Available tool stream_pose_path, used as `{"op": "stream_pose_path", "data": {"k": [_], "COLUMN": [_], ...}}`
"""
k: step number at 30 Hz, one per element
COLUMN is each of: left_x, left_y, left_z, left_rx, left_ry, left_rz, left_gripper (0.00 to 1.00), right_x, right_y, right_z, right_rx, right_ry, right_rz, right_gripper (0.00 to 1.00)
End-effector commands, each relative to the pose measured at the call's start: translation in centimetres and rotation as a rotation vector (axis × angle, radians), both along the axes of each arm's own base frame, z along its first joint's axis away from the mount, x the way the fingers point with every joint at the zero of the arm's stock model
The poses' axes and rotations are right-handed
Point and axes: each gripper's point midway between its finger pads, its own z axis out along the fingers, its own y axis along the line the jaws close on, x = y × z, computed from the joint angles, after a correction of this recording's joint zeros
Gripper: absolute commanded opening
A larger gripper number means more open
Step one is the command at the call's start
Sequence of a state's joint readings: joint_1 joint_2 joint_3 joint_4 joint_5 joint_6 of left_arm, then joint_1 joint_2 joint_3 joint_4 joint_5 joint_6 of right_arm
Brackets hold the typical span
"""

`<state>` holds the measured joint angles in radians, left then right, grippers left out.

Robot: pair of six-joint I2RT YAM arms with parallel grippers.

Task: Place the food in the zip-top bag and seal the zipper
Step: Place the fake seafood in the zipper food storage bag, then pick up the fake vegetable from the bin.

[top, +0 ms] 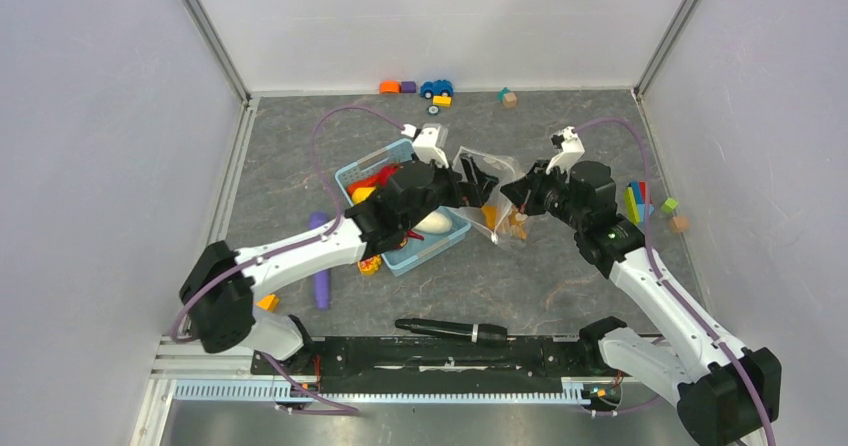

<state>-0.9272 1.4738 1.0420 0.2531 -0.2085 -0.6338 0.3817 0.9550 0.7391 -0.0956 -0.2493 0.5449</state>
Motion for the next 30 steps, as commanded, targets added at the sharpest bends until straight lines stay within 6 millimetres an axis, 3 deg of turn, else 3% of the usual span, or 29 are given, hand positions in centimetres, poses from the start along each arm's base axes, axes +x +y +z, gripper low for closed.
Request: {"op": "stream_pose_path", "data": {"k": [1,7,11,14,17,21,26,30], "left_x": [-0.7,0.9,2.4,3.7,5.1,7.5,10.4,12.5], "left_y": [4.0,11.6,16.2,18.5,19.3,18.4,19.5,18.7], "left_z": [2.2,-2.0,-4.7,-6.3,-7.0,-7.8,-11.0,-12.2], "left_rx": [0.079,0.282,0.296,0.299,0.322,0.338,0.447,0.458], "left_ry": [-0.077,0.033,0.151,0.192,0.183,0.141,0.216,0.225], "left_rz": [0.070,0.353,0.500,0.565,0.578,0.517,0.555,0.513], "left_gripper": [1.00,1.00,1.00,1.00,1.00,1.00,1.00,1.00], "right_x": [1.4,2.0,2.2,2.4,2.4,2.4,2.4,2.5], "right_y": [-1.6,-3.8,-4.8,-5.5,-5.8,-6.0,-6.3,-6.1], "right_z": [0.9,0.0,0.0,-0.3,-0.5,-0.4,-0.7,-0.9], "right_rx": [-0.065,-0.164,-0.205,-0.235,-0.252,-0.266,-0.283,-0.286], "right_ry": [-0.041,-0.039,-0.056,-0.061,-0.063,-0.070,-0.067,-0.063], "right_rz": [-0.088,-0.178,-0.220,-0.244,-0.255,-0.256,-0.263,-0.256], "right_gripper": [0.00,0.00,0.00,0.00,0.00,0.00,0.00,0.00]}}
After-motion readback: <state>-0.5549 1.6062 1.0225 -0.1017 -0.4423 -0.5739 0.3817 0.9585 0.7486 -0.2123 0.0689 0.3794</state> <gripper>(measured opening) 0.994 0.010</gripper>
